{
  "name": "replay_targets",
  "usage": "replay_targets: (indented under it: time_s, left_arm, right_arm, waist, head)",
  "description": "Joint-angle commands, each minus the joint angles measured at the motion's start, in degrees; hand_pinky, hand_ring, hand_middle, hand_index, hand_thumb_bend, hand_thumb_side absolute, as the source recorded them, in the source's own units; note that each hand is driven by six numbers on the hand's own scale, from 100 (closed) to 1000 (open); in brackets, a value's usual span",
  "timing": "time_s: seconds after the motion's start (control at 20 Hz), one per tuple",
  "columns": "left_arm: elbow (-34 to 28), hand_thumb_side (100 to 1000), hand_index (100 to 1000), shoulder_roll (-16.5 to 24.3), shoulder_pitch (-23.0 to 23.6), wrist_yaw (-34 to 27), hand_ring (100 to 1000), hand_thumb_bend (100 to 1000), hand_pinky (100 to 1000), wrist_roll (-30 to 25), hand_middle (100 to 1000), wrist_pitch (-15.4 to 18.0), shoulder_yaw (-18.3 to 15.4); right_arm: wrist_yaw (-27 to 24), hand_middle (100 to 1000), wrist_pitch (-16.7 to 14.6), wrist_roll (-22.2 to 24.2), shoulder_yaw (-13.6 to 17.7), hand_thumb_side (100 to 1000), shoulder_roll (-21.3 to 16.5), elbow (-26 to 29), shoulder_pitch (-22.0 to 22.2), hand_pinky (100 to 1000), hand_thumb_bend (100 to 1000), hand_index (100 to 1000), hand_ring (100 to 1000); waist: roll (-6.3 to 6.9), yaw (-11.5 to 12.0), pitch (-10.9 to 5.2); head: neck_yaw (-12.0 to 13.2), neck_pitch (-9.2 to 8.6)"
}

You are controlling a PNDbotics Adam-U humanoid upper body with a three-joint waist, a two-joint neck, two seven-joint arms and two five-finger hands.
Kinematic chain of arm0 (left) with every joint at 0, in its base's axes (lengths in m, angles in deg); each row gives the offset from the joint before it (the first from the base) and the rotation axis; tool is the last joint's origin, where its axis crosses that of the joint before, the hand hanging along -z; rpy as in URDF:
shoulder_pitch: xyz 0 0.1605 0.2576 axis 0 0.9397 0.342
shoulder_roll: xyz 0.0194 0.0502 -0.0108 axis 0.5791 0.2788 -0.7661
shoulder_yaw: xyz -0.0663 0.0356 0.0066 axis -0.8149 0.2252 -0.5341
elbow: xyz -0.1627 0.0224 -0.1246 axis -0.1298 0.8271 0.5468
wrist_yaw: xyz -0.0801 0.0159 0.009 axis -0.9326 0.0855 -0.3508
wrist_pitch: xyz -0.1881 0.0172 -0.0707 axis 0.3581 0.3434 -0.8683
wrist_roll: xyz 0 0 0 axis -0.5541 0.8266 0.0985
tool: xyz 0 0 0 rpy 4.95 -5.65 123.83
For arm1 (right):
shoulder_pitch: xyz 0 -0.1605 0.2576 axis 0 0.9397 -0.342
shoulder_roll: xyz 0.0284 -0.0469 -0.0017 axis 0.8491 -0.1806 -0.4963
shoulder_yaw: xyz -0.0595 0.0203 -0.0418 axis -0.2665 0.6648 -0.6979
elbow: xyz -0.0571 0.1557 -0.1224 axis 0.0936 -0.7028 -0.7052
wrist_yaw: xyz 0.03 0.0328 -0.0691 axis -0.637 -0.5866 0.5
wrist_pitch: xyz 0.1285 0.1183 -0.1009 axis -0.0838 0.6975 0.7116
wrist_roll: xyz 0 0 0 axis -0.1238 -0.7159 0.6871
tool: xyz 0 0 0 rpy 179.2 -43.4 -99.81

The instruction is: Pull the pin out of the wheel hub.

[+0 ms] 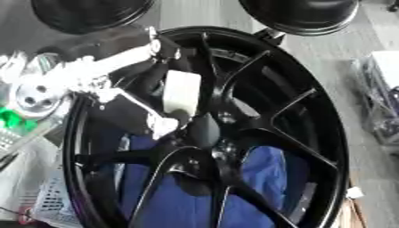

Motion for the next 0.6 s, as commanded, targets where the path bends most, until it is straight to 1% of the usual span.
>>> replay_targets:
  time_s: [0.05, 0.25, 0.35, 0.45, 0.6]
  left_arm:
    - [-0.5, 199, 397, 2.3, -1.2, -1.8, 388, 100, 643, 1.8, 222, 1.6, -3.1]
    - [-0.5, 204, 395, 4.9, -0.2, -4.6, 379, 100, 640, 5.9, 213, 3.4, -7.7]
    - [-0.5, 212, 395, 6.8, 1.3, -6.1, 375, 100, 641, 8.9, 209, 3.6, -10.9]
    - [-0.5, 227, 395, 8.8, 3.6, -7.8, 370, 100, 638, 12.7, 204, 3.2, -14.8]
    - [-0.5, 247, 396, 11.8, 7.1, -10.8, 367, 100, 641, 18.9, 201, 1.6, -21.0]
  right_arm:
    - [0.5, 611, 2.9, -3.2, 0.6, 717, -1.2, 1.0, -0.3, 518, 100, 594, 611]
    - [0.6, 611, 3.1, -3.2, 0.8, 708, -1.7, 1.0, -0.3, 519, 100, 595, 611]
    - [0.8, 611, 3.3, -3.2, 1.0, 702, -2.1, 1.0, -0.2, 520, 100, 596, 611]
    - [1.1, 611, 3.5, -3.2, 1.4, 699, -2.5, 1.0, -0.2, 521, 100, 596, 612]
    - [1.4, 612, 3.7, -3.2, 2.0, 697, -2.8, 1.0, 0.2, 521, 100, 597, 612]
  waist:
    - [0.05, 0.2, -1.55]
    - [0.00, 0.5, -1.63]
    - [-0.01, 0.7, -1.64]
    - [-0.03, 0.9, -1.64]
    - [-0.13, 1.1, -1.68]
  head:
    - [-0.4, -0.71]
    - [-0.8, -0.56]
    - [-1.0, -0.50]
    - [-1.2, -0.49]
    - [-1.3, -0.42]
